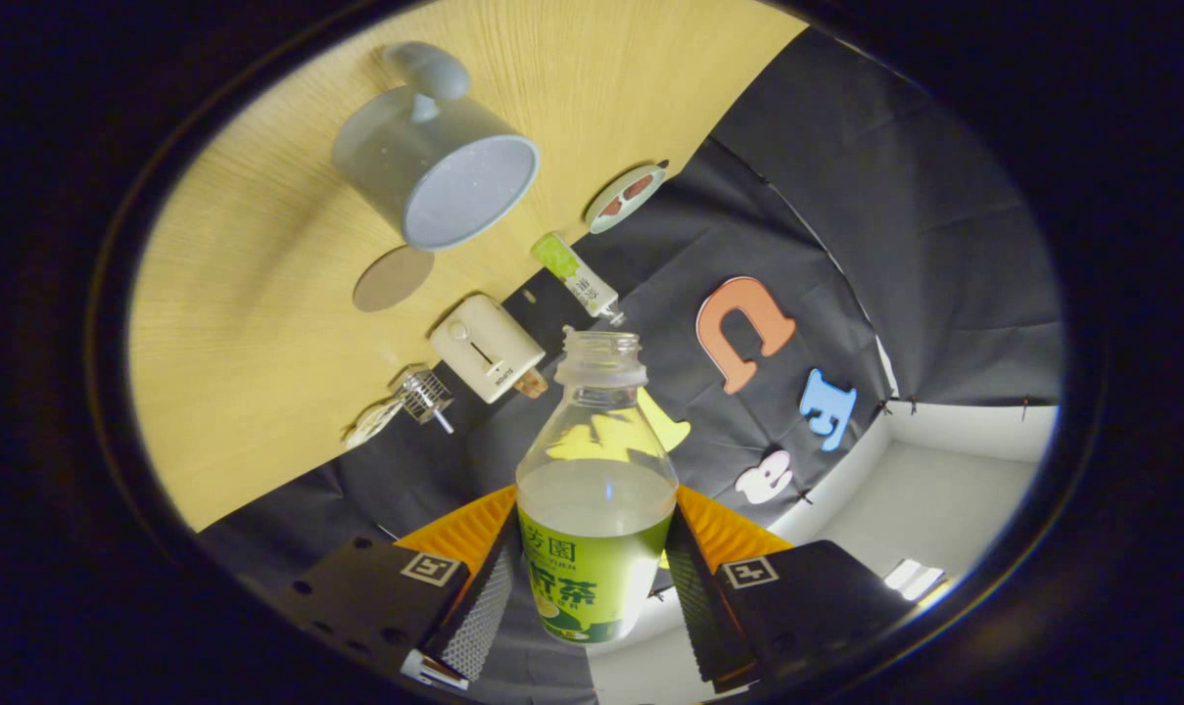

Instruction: Take the bottle from table, then pour the juice into the cup, finally place the bottle on the coaster

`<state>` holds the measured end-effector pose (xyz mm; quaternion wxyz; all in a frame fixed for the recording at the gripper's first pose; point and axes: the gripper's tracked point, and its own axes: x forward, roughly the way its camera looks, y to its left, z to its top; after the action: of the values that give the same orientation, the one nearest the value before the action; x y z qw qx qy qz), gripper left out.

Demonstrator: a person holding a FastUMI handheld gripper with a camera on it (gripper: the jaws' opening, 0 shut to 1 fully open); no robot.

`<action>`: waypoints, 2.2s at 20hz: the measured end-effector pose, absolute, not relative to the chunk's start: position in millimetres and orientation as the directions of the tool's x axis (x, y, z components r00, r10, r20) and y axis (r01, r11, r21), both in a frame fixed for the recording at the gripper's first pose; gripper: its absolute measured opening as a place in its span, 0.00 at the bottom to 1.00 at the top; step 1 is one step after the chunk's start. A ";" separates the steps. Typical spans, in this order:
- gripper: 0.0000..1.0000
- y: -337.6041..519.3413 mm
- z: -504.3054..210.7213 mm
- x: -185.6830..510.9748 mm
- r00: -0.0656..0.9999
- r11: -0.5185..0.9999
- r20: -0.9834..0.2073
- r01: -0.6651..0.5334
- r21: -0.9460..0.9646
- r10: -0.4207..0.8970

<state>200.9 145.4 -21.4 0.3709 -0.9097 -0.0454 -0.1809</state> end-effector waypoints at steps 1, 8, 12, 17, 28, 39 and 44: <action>0.82 146.9 -21.8 201.0 0.931 -0.720 0.362 0.221 -0.658 -0.046; 0.82 146.0 -25.1 200.9 0.937 -0.720 0.345 0.205 -0.663 -0.051; 0.82 139.7 -33.1 203.6 0.942 -0.682 0.328 0.200 -0.704 -0.062; 0.82 133.3 -39.0 202.2 0.951 -0.490 0.296 0.220 -0.844 -0.083; 0.82 142.7 -59.9 198.9 0.992 0.296 0.075 0.102 -0.950 -0.102; 0.82 148.9 -42.9 208.6 0.993 0.899 -0.108 -0.080 -0.430 0.037; 0.83 135.5 -25.0 228.2 0.995 0.970 -0.054 -0.091 -0.224 0.081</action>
<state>228.2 135.5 -25.0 0.9923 -0.1141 0.0222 0.0434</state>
